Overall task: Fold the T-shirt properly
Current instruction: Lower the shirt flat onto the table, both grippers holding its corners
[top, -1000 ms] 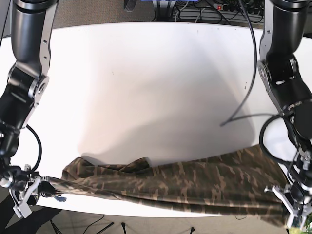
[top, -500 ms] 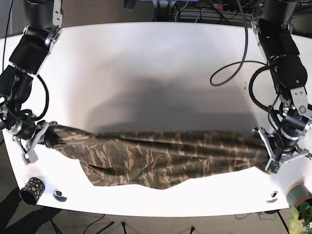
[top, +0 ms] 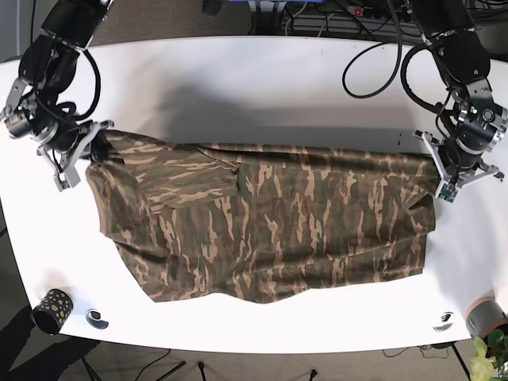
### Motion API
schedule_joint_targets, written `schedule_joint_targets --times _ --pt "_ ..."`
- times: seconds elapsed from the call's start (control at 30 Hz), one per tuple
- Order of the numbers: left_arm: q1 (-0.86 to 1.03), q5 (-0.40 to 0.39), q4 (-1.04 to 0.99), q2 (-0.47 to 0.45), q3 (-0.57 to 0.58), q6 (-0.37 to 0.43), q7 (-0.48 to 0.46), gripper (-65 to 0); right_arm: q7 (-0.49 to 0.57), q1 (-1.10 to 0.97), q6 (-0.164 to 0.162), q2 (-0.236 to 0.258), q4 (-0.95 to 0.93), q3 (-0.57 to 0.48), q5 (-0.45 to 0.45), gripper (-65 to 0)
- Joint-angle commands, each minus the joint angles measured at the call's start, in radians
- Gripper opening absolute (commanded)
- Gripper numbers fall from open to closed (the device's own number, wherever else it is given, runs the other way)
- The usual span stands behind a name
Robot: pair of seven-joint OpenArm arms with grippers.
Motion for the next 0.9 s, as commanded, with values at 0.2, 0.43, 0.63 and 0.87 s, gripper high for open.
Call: schedule_joint_targets --times 0.2,0.43,0.63,0.87 --pt "0.149 0.006 0.02 0.014 -0.144 -0.005 -0.012 -65.0 0.012 -0.176 0.001 -0.044 0.14 0.048 0.007 -65.0" --pt "0.227 0.005 0.018 0.015 -0.216 -0.005 -0.065 -65.0 0.012 -0.261 0.001 -0.073 0.198 0.048 0.007 -65.0" --pt "0.167 0.005 0.018 0.015 -0.23 -0.005 -0.067 -65.0 0.016 -0.263 0.001 -0.073 0.192 0.048 0.005 -65.0" --pt "0.041 0.014 -0.006 0.014 -0.207 -0.005 -0.065 -65.0 0.018 -0.214 0.001 -0.067 0.163 0.041 -0.004 -65.0"
